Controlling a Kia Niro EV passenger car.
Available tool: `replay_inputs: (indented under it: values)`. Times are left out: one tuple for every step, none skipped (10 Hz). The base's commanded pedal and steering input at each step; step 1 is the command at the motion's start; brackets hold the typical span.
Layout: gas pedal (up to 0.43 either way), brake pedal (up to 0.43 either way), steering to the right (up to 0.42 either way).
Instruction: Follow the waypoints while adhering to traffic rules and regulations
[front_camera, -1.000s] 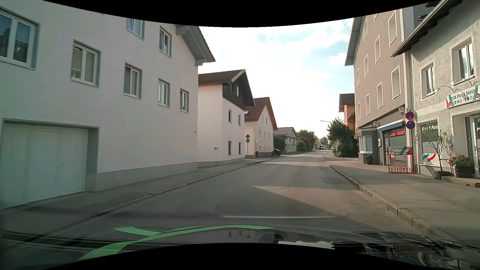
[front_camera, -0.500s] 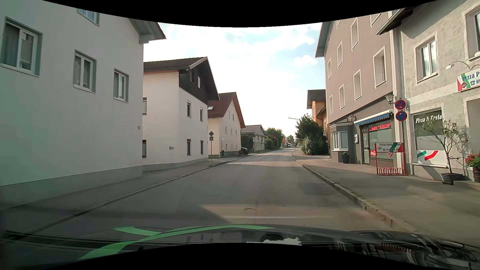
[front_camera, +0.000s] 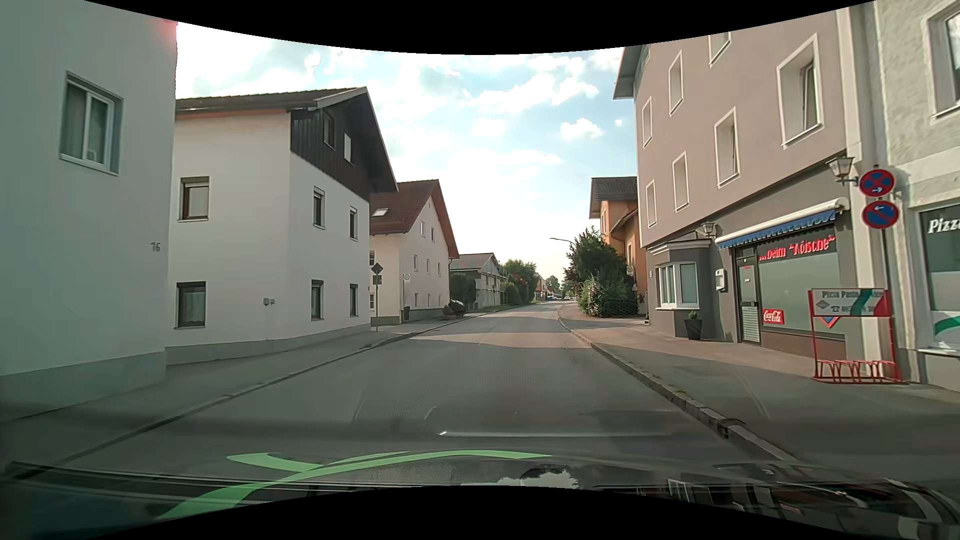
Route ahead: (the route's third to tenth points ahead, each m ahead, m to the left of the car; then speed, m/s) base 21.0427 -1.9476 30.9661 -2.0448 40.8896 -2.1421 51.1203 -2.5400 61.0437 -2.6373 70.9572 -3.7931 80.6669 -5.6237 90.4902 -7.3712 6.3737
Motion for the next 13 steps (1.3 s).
replay_inputs:
  values:
    - [0.197,0.000,0.028]
    - [0.220,0.000,0.028]
    - [0.220,0.000,0.026]
    - [0.228,0.000,0.021]
    - [0.228,0.000,0.018]
    - [0.228,0.000,0.012]
    - [0.228,0.000,0.007]
    - [0.228,0.000,0.007]
    - [0.228,0.000,0.007]
    - [0.228,0.000,0.007]
    - [0.228,0.000,0.007]
    - [0.220,0.000,0.007]
    - [0.220,0.000,0.006]
